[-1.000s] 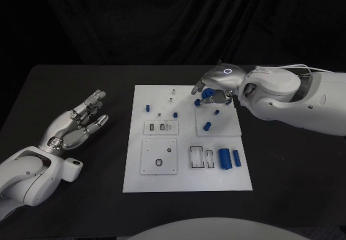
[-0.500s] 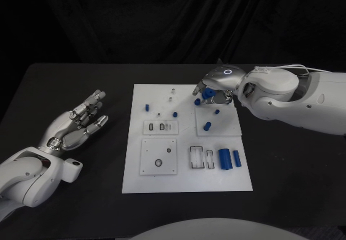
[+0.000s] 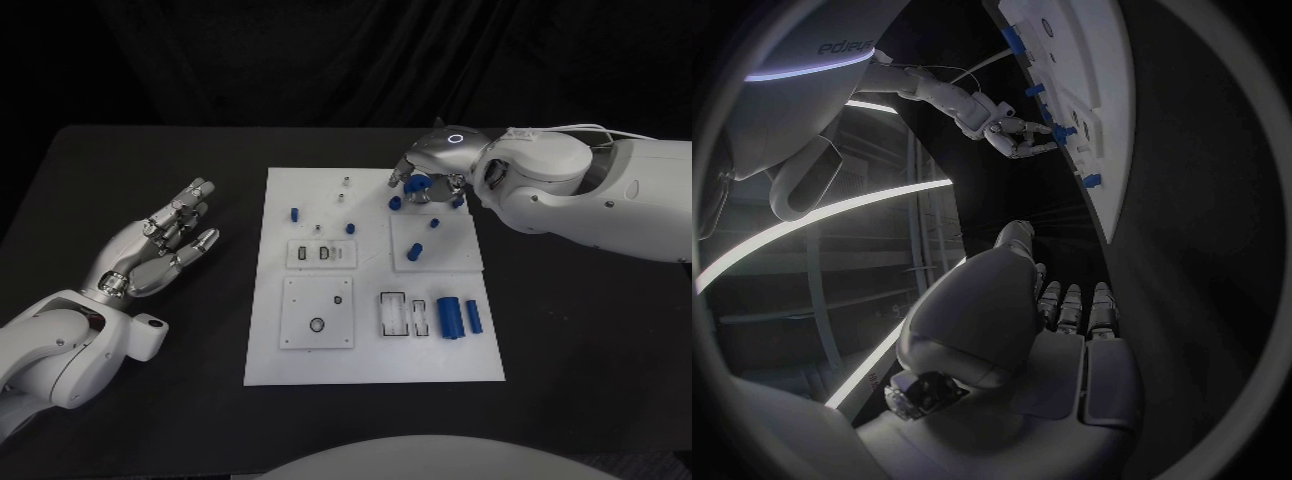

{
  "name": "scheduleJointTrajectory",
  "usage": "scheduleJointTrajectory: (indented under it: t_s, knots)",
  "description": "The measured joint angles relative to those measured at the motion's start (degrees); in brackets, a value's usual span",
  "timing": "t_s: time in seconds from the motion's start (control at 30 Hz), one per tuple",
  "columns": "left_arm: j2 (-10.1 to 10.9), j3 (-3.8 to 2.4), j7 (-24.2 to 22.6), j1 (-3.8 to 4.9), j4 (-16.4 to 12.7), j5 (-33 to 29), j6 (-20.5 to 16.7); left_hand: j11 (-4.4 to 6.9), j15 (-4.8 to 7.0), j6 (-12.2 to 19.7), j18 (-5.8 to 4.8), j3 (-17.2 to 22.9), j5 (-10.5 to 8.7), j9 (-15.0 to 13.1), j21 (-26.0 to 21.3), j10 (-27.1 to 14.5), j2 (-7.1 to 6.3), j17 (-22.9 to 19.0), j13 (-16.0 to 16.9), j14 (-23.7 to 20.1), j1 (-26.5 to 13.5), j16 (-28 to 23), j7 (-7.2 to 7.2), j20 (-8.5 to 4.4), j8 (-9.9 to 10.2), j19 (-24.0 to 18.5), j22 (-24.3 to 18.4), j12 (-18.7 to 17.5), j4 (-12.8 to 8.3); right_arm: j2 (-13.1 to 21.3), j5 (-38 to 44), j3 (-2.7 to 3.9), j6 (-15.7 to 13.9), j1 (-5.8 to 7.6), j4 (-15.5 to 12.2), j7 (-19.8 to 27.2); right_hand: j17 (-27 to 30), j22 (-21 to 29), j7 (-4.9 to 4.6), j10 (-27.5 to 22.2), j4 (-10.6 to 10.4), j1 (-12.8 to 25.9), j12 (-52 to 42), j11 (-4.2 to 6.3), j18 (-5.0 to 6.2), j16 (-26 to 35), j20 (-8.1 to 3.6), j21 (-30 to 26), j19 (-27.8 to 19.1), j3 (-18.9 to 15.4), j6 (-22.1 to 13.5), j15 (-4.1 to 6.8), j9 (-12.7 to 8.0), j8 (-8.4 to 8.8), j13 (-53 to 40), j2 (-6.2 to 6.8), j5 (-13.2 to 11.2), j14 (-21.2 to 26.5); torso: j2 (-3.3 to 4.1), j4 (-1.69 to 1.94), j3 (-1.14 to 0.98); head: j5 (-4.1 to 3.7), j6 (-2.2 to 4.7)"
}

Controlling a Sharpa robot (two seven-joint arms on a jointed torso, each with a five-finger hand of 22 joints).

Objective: Assemble the parts on the task board

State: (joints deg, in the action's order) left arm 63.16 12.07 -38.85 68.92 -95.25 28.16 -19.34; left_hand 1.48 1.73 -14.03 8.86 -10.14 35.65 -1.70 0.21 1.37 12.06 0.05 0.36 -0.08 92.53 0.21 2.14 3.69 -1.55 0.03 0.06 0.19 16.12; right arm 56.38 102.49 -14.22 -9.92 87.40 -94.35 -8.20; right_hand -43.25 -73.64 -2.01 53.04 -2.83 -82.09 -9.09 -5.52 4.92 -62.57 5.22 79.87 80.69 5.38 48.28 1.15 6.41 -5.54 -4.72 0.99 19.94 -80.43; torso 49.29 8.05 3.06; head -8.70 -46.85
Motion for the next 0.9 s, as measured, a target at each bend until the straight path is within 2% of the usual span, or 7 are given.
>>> scheduleJointTrajectory:
  t_s: [0.47,0.53,0.9]
  knots:
    - [-0.4,0.02,0.0,0.00,0.5,-0.5,0.7,-0.35,0.00,0.0,0.00,0.2,0.16,0.0,0.0,-0.1,0.18,0.0,0.0,0.0,0.2,0.0,0.00,0.00,0.0,0.0,0.0,0.0,-0.1,-1.0,-0.3,0.00,-0.8,-0.14,1.2,1.1,-1.4,-0.9,0.00,1.6,-0.6,0.4,-0.5,0.20,0.00,-0.9,-0.21,0.7,0.2,1.8,0.0,0.15,0.2,0.00,-0.3,0.37,-1.8,-0.1,-0.06,0.05,0.16,-0.01,0.13]
    - [-0.4,0.02,0.0,0.00,0.5,-0.5,0.7,-0.35,0.00,0.0,0.00,0.3,0.22,0.0,0.0,-0.1,0.18,0.0,0.0,0.0,0.2,0.0,0.00,0.00,0.0,0.0,0.0,0.0,0.0,-1.0,-0.3,0.00,-0.8,-0.18,1.2,1.2,-1.6,-1.1,0.00,2.0,-0.6,0.6,-0.5,0.20,-0.58,-0.9,-0.21,0.7,0.2,1.8,0.0,0.15,0.2,0.00,-0.3,0.60,-1.8,-0.1,-0.07,0.07,0.18,-0.06,0.03]
    - [-0.6,0.04,0.0,0.00,0.9,-0.6,1.2,-0.55,0.00,0.0,0.00,0.5,0.22,0.0,0.0,-0.3,-0.05,0.0,0.0,0.0,0.4,0.0,0.00,0.43,0.0,0.0,0.0,0.0,-0.1,-1.0,-0.3,0.00,-0.6,-0.47,1.3,1.9,-2.9,-1.3,0.00,2.2,-0.7,0.8,-0.5,0.40,-0.52,-1.7,-0.30,1.3,0.9,2.3,-0.4,0.10,0.2,0.28,-0.3,0.76,-2.0,-0.6,-0.12,-0.01,0.21,0.14,-0.31]
